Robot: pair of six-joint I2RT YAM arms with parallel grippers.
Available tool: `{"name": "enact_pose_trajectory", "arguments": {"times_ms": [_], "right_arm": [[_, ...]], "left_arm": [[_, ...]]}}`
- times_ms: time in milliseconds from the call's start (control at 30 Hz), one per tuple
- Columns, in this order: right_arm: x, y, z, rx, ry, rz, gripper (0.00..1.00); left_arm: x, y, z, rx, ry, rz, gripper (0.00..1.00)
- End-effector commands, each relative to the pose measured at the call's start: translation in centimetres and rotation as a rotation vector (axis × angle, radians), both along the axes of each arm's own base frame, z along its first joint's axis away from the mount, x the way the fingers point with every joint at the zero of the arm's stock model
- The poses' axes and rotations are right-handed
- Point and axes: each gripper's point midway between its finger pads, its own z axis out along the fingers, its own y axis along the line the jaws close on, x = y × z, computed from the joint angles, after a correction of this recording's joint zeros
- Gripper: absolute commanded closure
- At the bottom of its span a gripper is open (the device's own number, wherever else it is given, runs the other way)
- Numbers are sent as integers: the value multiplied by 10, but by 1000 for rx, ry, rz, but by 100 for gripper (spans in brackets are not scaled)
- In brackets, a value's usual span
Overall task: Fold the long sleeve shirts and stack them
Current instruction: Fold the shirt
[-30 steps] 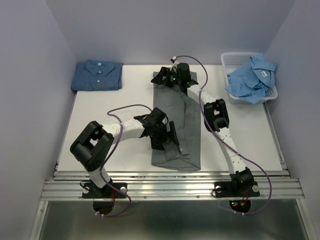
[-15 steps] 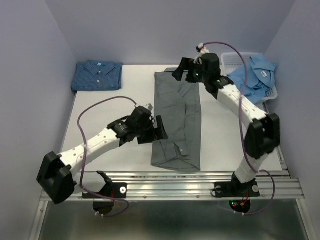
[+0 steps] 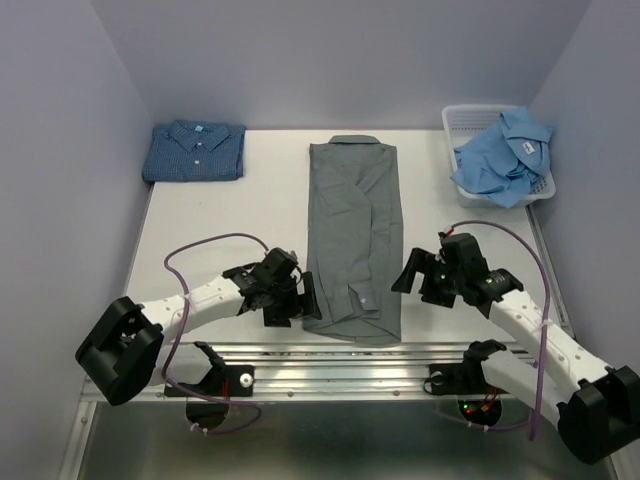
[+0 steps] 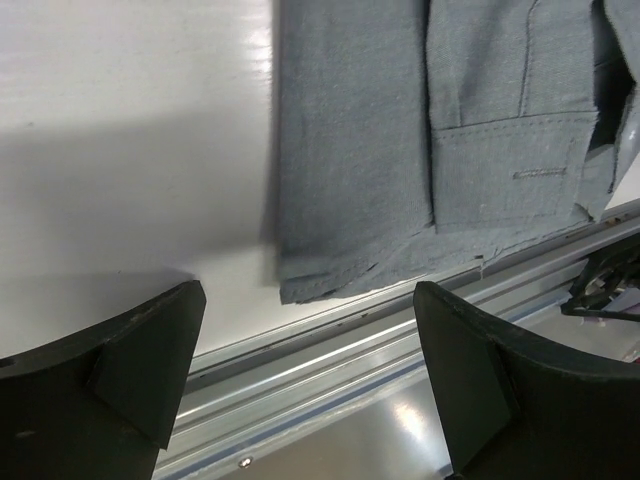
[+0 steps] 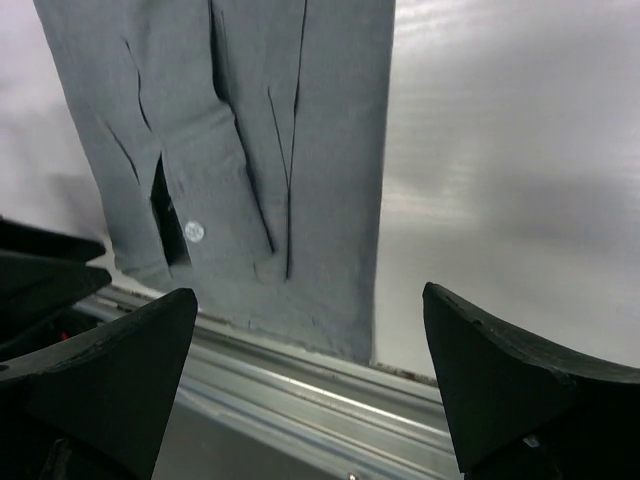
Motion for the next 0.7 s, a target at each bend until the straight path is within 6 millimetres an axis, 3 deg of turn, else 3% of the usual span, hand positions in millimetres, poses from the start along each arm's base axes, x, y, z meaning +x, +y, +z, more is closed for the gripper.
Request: {"name": "enact_pose_trajectory", "arguments": {"times_ms": [0,233,333,367,467,500,533,633,667], "right_arm": [[-50,9,-15,77,190,78,0],[-78,14,-47,72,331,153,0],[-74,14,-53,49,324,151,0],[-72,16,-54,54,321,145,0],[-76,20,-60,75,342,144,0],[-77,22,-64,70,347,152,1],[-79,20,-69,45,355,152,2],[-75,16,-78,-3,359,142,17],[-71,17,-79,-11,341,140,35]], "left_arm": [[5,-13,-2,-56,-32,-25,2],[12,-20,-13,-41,-23,-46,15],[10,-26,-16,-51,-5,-76,35],[8,-28,-17,-58,9,-89,52],[0,-27,-19,-65,27,-99,74],[-1,-27,-17,-71,29,-92,88],[-1,-28,-17,-76,29,-89,93],[-4,-32,-15,-106,39,-98,100],[-4,-33,-15,-108,39,-97,100]]}}
